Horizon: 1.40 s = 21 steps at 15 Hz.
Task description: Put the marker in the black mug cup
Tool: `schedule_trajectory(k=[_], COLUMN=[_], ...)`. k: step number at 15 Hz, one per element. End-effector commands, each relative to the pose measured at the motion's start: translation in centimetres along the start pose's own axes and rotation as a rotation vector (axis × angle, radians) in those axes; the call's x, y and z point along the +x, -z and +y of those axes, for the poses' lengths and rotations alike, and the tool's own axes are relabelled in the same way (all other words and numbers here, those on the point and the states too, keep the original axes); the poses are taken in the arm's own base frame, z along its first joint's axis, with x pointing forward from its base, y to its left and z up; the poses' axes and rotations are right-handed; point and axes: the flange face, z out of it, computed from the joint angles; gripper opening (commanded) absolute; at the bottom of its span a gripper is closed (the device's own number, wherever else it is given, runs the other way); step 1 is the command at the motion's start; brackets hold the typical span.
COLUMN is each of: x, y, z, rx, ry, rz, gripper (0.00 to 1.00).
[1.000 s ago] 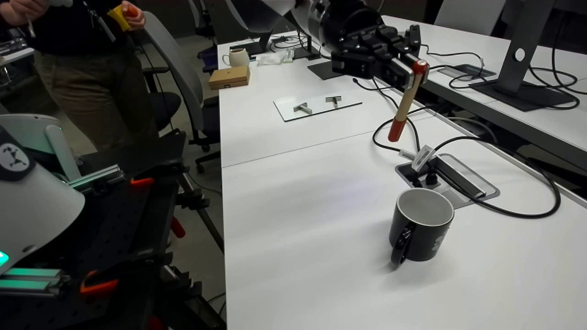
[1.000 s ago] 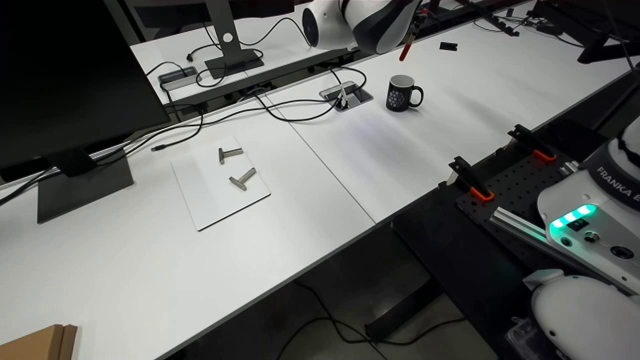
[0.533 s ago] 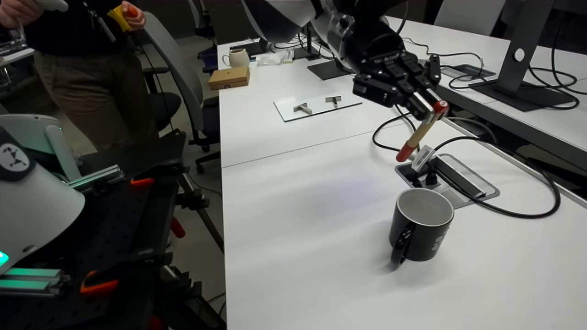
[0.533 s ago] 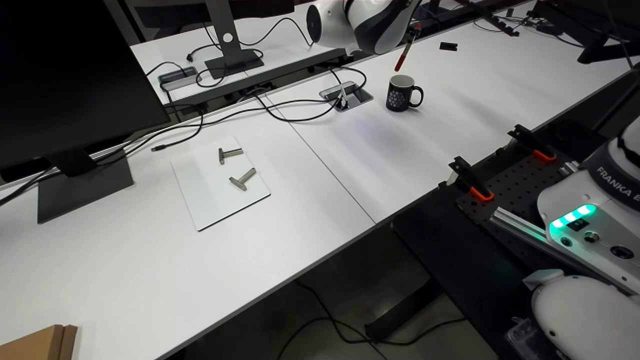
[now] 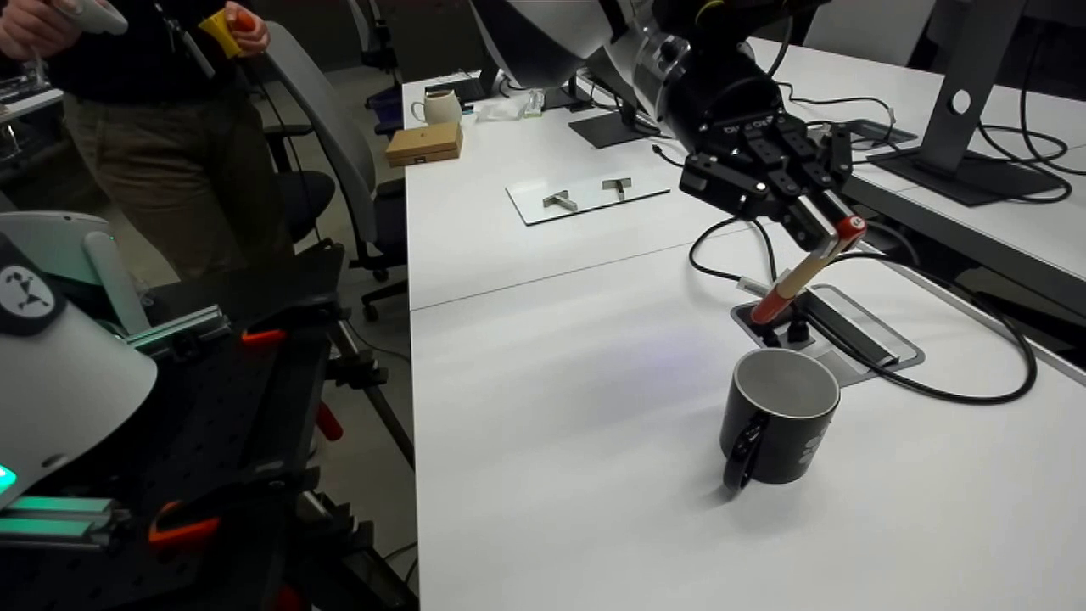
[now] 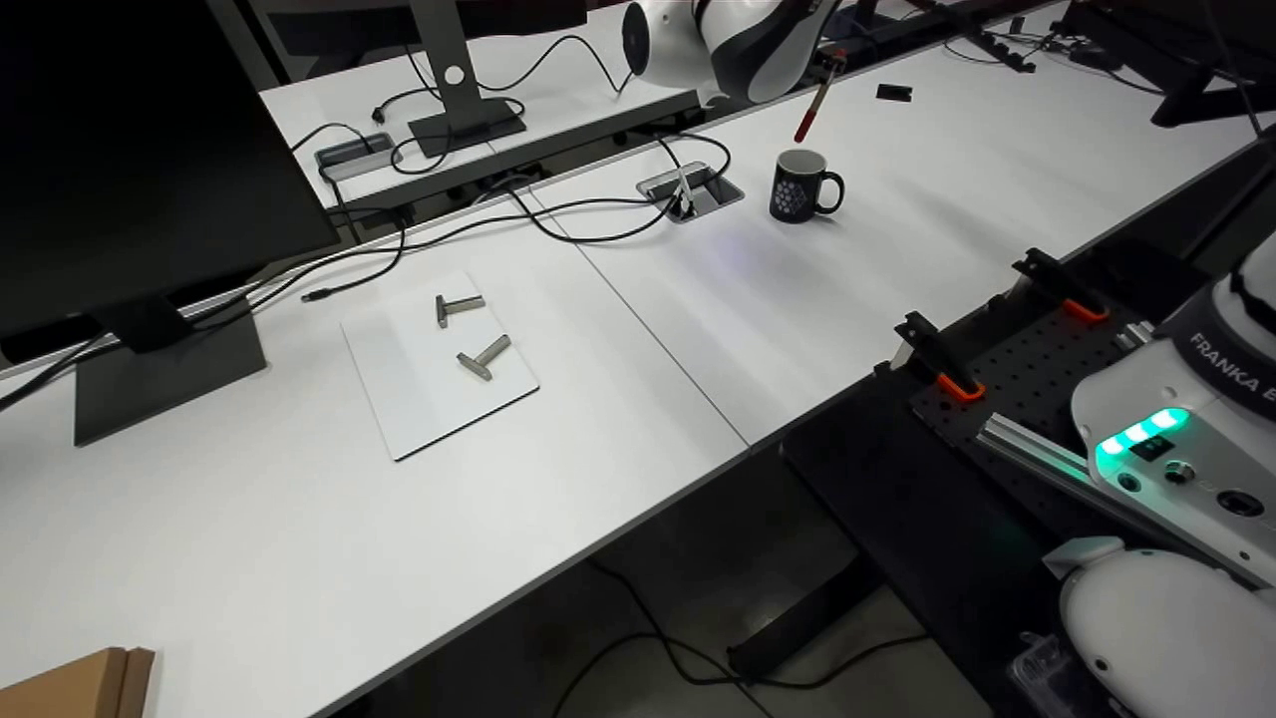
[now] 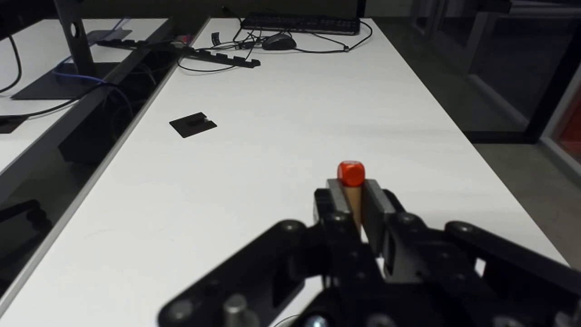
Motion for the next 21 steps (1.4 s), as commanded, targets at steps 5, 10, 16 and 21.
schedule_trajectory(k=[5, 10, 16, 21], x=[1.0, 1.2, 1.2, 1.5], y=[-1.5, -1.8, -1.4, 1.8], z=[1.5, 1.8, 2.0, 1.6], rx=[0.043, 0.064, 0.064, -0.090], ry=[0.041, 0.038, 0.030, 0.094], rz=[0.039, 0.063, 0.065, 0.159], gripper=[0.03, 0.46, 0.90, 1.00])
